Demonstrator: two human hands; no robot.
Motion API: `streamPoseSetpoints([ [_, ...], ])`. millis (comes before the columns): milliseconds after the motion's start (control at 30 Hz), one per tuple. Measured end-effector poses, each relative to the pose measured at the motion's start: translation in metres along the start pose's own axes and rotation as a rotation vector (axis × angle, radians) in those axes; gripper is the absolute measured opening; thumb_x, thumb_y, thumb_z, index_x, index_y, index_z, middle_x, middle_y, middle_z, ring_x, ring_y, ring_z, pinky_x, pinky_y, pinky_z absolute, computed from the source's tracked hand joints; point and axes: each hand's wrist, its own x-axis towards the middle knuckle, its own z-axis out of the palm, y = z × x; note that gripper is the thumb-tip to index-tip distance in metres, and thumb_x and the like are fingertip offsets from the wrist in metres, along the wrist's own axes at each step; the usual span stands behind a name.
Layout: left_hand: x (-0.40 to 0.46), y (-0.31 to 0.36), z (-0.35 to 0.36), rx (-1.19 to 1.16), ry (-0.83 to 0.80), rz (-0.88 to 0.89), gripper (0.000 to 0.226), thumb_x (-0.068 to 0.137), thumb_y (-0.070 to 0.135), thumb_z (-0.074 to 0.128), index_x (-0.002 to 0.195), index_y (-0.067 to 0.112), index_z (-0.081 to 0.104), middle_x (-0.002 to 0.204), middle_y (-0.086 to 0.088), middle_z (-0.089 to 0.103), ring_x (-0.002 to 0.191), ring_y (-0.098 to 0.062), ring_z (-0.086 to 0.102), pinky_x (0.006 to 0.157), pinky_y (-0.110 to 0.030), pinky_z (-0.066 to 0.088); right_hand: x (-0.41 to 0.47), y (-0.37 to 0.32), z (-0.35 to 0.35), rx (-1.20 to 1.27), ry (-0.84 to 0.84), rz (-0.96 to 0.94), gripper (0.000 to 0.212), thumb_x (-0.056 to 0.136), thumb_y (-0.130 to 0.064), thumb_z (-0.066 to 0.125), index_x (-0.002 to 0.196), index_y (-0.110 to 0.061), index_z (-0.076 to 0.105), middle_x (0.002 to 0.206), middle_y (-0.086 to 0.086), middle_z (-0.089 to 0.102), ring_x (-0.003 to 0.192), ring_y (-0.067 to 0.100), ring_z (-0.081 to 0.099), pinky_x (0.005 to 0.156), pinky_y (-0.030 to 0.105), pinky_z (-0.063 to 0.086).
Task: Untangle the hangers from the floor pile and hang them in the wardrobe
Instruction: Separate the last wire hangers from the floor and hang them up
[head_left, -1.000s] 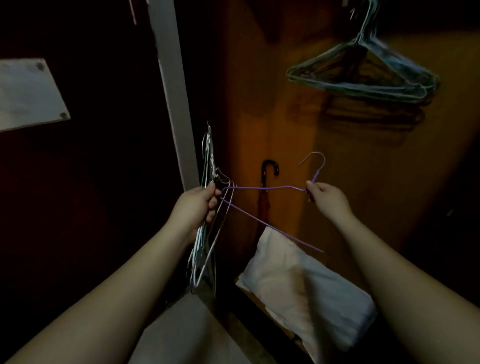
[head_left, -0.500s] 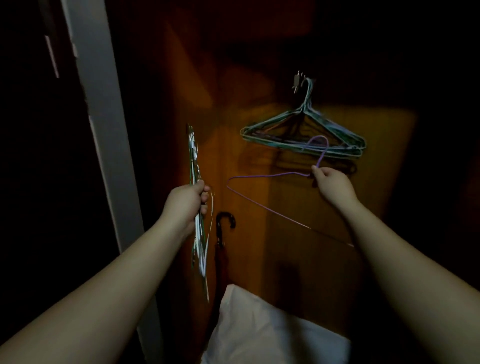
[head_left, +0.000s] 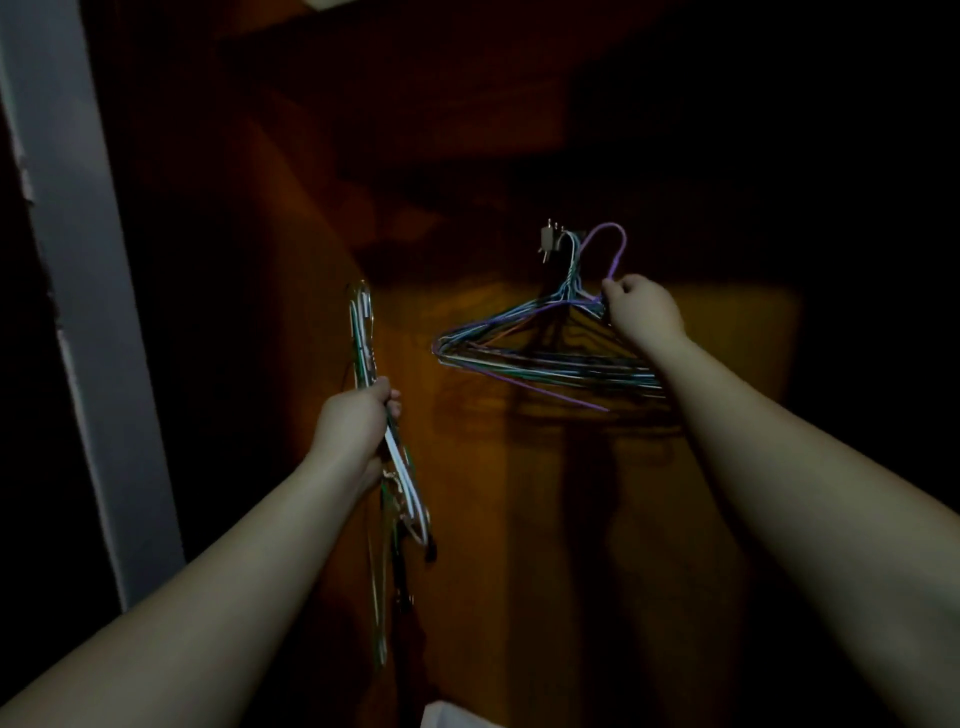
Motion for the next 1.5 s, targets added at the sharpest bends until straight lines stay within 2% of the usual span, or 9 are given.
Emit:
streamPoseSetpoints([
  [267, 0.028, -0.008, 0.024, -0.031, 0.026, 0.014, 0.030, 0.102, 0.022, 0.049, 0.077, 0.008, 0.053, 0.063, -0.002, 0.044, 0.054, -0.013, 0.041, 0.056, -0.022, 0.033, 0.052, -0.015, 0.010, 0.032, 0.060, -0.020, 0.039, 0.103, -0.038, 0.038, 0.117, -0.009, 0.060, 0.094, 0.006, 0.059, 0.084, 0.024, 0.055, 0.065, 0.030, 0.038],
  [600, 0.041, -0.016, 0.035, -0.005, -0.020, -0.014, 0.029, 0.102, 0.023, 0.050, 0.079, 0.006, 0.056, 0.065, -0.003, 0.046, 0.056, -0.013, 0.043, 0.064, -0.025, 0.037, 0.051, -0.017, 0.040, -0.018, -0.008, -0.061, 0.036, 0.102, -0.037, 0.042, 0.119, -0.011, 0.061, 0.103, 0.008, 0.065, 0.092, 0.024, 0.060, 0.070, 0.031, 0.040],
  [700, 0.038, -0.015, 0.035, -0.017, -0.037, -0.017, 0.029, 0.102, 0.024, 0.049, 0.080, 0.008, 0.055, 0.065, -0.002, 0.045, 0.054, -0.013, 0.042, 0.055, -0.022, 0.034, 0.048, -0.015, 0.050, -0.047, -0.020, -0.071, 0.036, 0.102, -0.038, 0.043, 0.119, -0.011, 0.062, 0.102, 0.007, 0.064, 0.095, 0.025, 0.060, 0.072, 0.030, 0.040],
  [833, 0.037, -0.016, 0.031, -0.027, -0.044, -0.026, 0.029, 0.103, 0.024, 0.049, 0.079, 0.008, 0.055, 0.064, -0.001, 0.045, 0.053, -0.011, 0.041, 0.048, -0.018, 0.035, 0.045, -0.011, 0.055, -0.045, -0.018, -0.045, 0.034, 0.102, -0.037, 0.042, 0.115, -0.014, 0.062, 0.097, 0.005, 0.063, 0.084, 0.021, 0.056, 0.069, 0.029, 0.038],
  [933, 0.037, -0.014, 0.028, -0.054, -0.045, -0.037, 0.029, 0.103, 0.023, 0.049, 0.079, 0.008, 0.054, 0.065, -0.001, 0.045, 0.053, -0.009, 0.042, 0.040, -0.014, 0.037, 0.044, -0.012, 0.055, -0.076, -0.005, -0.032, 0.034, 0.102, -0.039, 0.040, 0.113, -0.016, 0.062, 0.102, 0.007, 0.065, 0.095, 0.025, 0.059, 0.080, 0.036, 0.046],
  [1000, 0.035, -0.013, 0.026, -0.054, -0.051, -0.051, 0.028, 0.103, 0.024, 0.049, 0.080, 0.008, 0.054, 0.065, 0.000, 0.045, 0.053, -0.009, 0.042, 0.040, -0.013, 0.037, 0.044, -0.014, 0.055, -0.161, 0.010, -0.033, 0.037, 0.102, -0.040, 0.037, 0.114, -0.016, 0.062, 0.107, 0.008, 0.064, 0.104, 0.029, 0.056, 0.091, 0.041, 0.042],
  [1300, 0.033, -0.011, 0.006, -0.018, -0.137, -0.075, 0.026, 0.102, 0.026, 0.049, 0.086, 0.007, 0.056, 0.061, 0.001, 0.044, 0.051, -0.012, 0.039, 0.052, -0.022, 0.032, 0.045, -0.021, 0.052, -0.325, 0.016, -0.002, 0.039, 0.102, -0.041, 0.037, 0.116, -0.013, 0.060, 0.112, 0.010, 0.063, 0.111, 0.030, 0.053, 0.099, 0.046, 0.032],
  [1400, 0.027, -0.012, -0.007, 0.007, -0.206, -0.089, 0.023, 0.103, 0.027, 0.047, 0.091, 0.009, 0.055, 0.054, 0.005, 0.045, 0.040, -0.008, 0.039, 0.045, -0.021, 0.032, 0.040, -0.023, 0.052, -0.378, 0.092, -0.010, 0.038, 0.100, -0.042, 0.042, 0.121, -0.013, 0.056, 0.116, 0.010, 0.060, 0.113, 0.030, 0.051, 0.099, 0.047, 0.032],
  [1500, 0.023, -0.017, -0.023, 0.000, -0.281, -0.098, 0.022, 0.104, 0.027, 0.043, 0.092, 0.011, 0.052, 0.049, 0.007, 0.045, 0.033, -0.006, 0.034, 0.037, -0.020, 0.029, 0.023, -0.031, 0.055, -0.393, 0.260, -0.135, 0.040, 0.097, -0.038, 0.048, 0.127, -0.011, 0.051, 0.125, 0.011, 0.053, 0.117, 0.030, 0.047, 0.098, 0.046, 0.033],
])
